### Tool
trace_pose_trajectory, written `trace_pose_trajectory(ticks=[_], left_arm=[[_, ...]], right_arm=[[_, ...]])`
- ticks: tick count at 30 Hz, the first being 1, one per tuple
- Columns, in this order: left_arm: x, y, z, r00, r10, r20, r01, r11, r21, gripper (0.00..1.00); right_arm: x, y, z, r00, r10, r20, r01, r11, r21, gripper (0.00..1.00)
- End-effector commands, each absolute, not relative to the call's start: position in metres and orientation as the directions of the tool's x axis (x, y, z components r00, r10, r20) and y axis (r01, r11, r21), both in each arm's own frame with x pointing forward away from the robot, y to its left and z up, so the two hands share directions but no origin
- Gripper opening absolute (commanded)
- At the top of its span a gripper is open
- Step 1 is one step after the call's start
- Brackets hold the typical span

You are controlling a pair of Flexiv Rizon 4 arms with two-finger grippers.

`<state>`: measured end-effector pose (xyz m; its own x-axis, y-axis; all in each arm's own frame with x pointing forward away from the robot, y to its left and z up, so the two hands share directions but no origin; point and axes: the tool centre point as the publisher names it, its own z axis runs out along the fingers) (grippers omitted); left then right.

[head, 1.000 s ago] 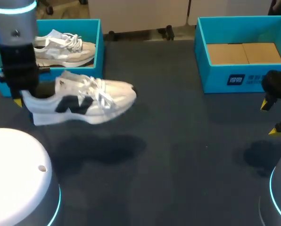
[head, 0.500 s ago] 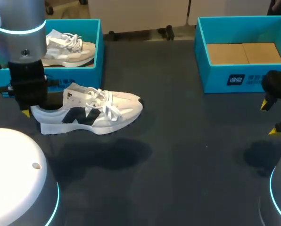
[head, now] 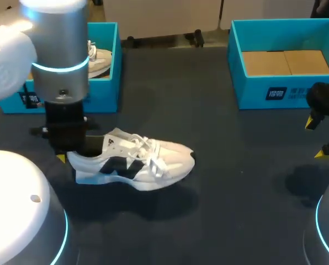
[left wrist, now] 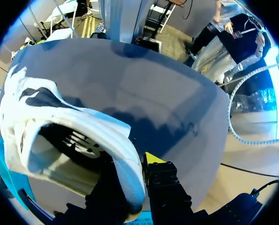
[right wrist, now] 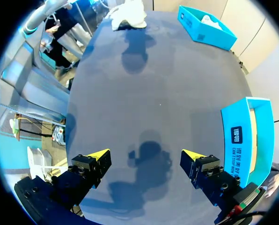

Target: Take the shoe out of the shoebox, open the shoe tongue, remove and reinsert the insole, then place the shoe into the shoebox

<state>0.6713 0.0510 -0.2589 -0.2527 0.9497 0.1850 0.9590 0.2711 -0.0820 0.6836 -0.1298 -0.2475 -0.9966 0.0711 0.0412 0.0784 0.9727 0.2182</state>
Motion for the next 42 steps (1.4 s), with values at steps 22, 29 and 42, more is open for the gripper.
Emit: trace_pose_trajectory(ticks=[22, 29, 42], left_arm=[[0.662, -0.01, -0.309, -0.055, 0.981, 0.187, 0.998, 0.058, -0.011, 0.0], [0.66, -0.032, -0.331, -0.025, 0.983, 0.181, 1.0, 0.026, -0.007, 0.0], [0.66, -0.061, -0.362, -0.025, 0.984, 0.176, 0.999, 0.02, 0.03, 0.0]], right_arm=[[0.684, -0.129, -0.249, -0.997, 0.071, 0.04, 0.079, 0.973, 0.215, 1.0], [0.684, -0.129, -0.249, -0.997, 0.071, 0.04, 0.079, 0.973, 0.215, 1.0], [0.684, -0.129, -0.249, -0.997, 0.071, 0.04, 0.079, 0.973, 0.215, 1.0]])
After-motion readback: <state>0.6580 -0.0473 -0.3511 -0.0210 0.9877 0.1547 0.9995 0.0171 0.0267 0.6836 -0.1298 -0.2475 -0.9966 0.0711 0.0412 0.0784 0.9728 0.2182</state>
